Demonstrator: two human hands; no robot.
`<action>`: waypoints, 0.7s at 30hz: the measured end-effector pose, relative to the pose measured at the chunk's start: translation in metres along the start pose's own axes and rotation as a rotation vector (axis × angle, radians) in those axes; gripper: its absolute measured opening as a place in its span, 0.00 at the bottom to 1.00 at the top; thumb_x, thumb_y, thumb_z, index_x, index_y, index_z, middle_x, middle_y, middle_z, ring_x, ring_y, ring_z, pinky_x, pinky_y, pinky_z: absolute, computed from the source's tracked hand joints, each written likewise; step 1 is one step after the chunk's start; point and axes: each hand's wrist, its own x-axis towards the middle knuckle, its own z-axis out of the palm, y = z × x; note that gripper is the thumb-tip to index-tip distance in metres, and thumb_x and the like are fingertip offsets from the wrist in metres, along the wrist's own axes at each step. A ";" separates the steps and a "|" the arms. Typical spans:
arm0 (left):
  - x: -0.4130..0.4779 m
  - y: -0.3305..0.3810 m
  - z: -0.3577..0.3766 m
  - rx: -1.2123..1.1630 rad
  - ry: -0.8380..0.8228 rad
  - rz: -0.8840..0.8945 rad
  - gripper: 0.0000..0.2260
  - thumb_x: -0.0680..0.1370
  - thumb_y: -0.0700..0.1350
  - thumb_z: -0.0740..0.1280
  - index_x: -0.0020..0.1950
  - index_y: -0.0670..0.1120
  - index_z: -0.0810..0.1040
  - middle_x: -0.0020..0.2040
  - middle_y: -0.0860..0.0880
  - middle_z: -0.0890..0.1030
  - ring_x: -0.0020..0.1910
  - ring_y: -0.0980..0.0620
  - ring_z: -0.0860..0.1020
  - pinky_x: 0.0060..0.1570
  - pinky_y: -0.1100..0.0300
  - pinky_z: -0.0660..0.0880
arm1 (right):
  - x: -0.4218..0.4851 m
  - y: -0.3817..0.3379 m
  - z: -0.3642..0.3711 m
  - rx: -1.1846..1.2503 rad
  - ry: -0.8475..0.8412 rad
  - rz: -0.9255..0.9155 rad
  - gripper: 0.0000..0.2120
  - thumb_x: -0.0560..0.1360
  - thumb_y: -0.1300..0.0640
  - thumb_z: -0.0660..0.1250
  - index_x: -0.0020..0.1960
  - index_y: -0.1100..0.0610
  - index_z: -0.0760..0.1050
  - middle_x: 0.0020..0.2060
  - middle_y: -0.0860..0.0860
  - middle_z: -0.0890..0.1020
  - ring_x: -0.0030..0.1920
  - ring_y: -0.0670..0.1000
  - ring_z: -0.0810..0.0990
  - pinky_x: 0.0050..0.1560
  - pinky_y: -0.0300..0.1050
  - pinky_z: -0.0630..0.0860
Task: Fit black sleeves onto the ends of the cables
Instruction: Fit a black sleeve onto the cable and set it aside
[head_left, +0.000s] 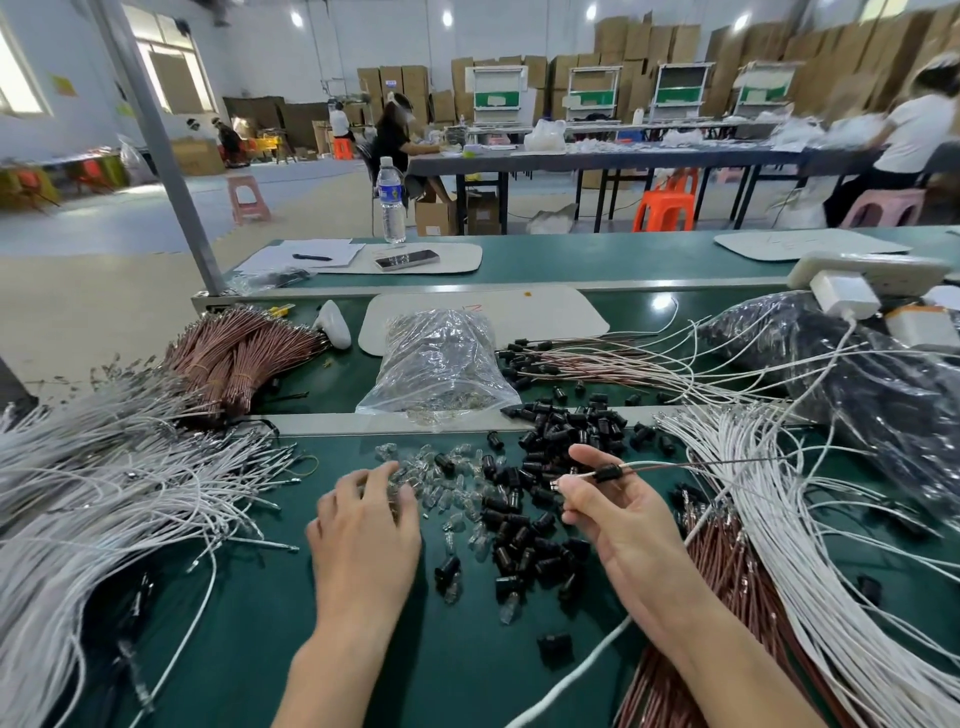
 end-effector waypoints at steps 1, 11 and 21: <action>0.000 -0.001 0.001 0.038 -0.031 0.001 0.16 0.84 0.53 0.58 0.71 0.55 0.74 0.69 0.49 0.74 0.68 0.46 0.69 0.65 0.49 0.64 | 0.000 0.000 0.000 0.002 -0.003 0.002 0.22 0.65 0.58 0.75 0.59 0.55 0.81 0.37 0.48 0.84 0.40 0.45 0.83 0.43 0.37 0.81; -0.002 0.004 0.008 0.155 0.021 0.106 0.11 0.85 0.51 0.58 0.64 0.54 0.76 0.58 0.54 0.78 0.57 0.50 0.74 0.56 0.56 0.69 | 0.002 0.004 -0.001 0.021 0.008 0.038 0.15 0.75 0.67 0.71 0.60 0.57 0.80 0.39 0.51 0.83 0.39 0.46 0.82 0.41 0.37 0.81; -0.013 0.020 0.006 -0.211 0.167 0.276 0.09 0.83 0.47 0.63 0.59 0.48 0.80 0.52 0.53 0.82 0.53 0.52 0.72 0.55 0.55 0.68 | 0.003 0.002 -0.001 0.114 -0.019 0.093 0.20 0.66 0.62 0.74 0.58 0.59 0.81 0.38 0.53 0.84 0.37 0.47 0.82 0.39 0.38 0.81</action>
